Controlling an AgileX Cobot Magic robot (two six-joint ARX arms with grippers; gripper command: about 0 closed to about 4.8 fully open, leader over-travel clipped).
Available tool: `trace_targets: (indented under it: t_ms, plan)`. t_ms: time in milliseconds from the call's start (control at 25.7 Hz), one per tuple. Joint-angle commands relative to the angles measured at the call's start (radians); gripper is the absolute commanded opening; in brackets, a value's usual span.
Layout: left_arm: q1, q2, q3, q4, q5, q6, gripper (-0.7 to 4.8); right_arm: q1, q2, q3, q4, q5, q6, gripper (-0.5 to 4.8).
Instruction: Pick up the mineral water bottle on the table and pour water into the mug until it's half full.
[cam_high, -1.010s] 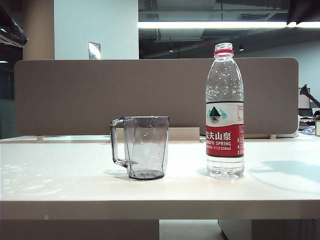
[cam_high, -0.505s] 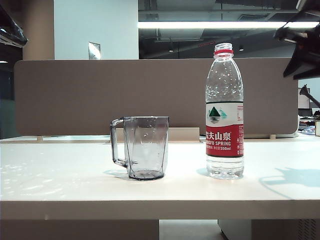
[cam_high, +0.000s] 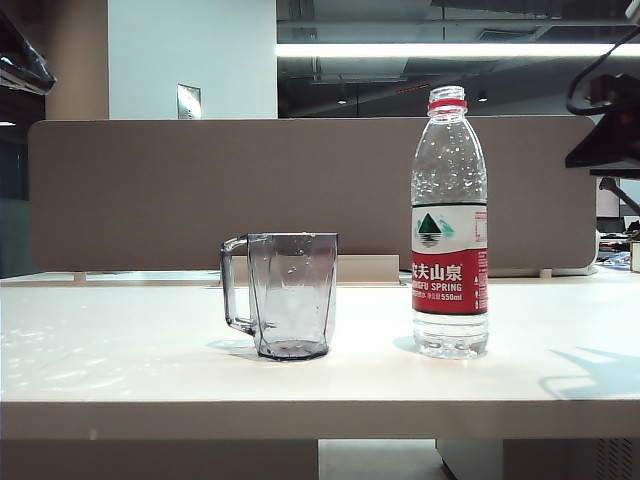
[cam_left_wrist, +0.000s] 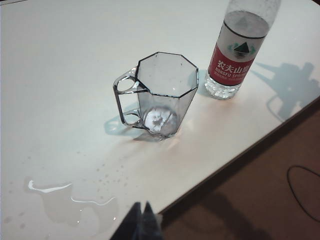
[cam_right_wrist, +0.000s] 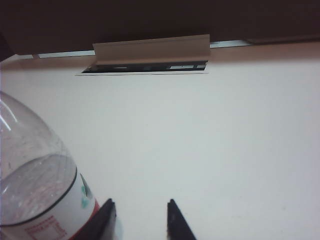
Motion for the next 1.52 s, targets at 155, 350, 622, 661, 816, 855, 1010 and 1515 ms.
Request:
trace_targets:
  t_ms: [155,350,622,661,816,855,1010,1515]
  plan:
    - [0.001,-0.001,0.002,0.009,0.005,0.001,-0.04,0.014,-0.007,-0.103,0.032,0.055,-0.044,1.49]
    - [0.001,-0.001,0.002,0.009,0.005,0.001,-0.04,0.142,-0.007,-0.216,0.148,0.141,-0.043,1.87]
    - [0.001,-0.001,0.002,0.009,0.005,0.001,-0.04,0.263,0.042,-0.221,0.206,0.299,-0.069,3.78]
    - [0.001,-0.001,0.002,0.009,0.004,0.001,-0.04,0.263,0.063,-0.221,0.233,0.299,-0.067,3.78]
    - [0.001,-0.001,0.002,0.009,0.005,0.001,-0.04,0.264,0.195,-0.219,0.402,0.281,-0.058,3.78]
    - [0.001,-0.001,0.002,0.009,0.005,0.001,-0.04,0.264,0.229,-0.219,0.443,0.273,-0.047,3.78]
    - [0.001,-0.001,0.002,0.009,0.005,0.001,-0.04,0.27,0.383,-0.217,0.62,0.246,-0.008,3.78]
    - [0.001,-0.001,0.002,0.009,0.005,0.001,-0.04,0.274,0.647,-0.097,0.809,0.13,-0.012,4.45]
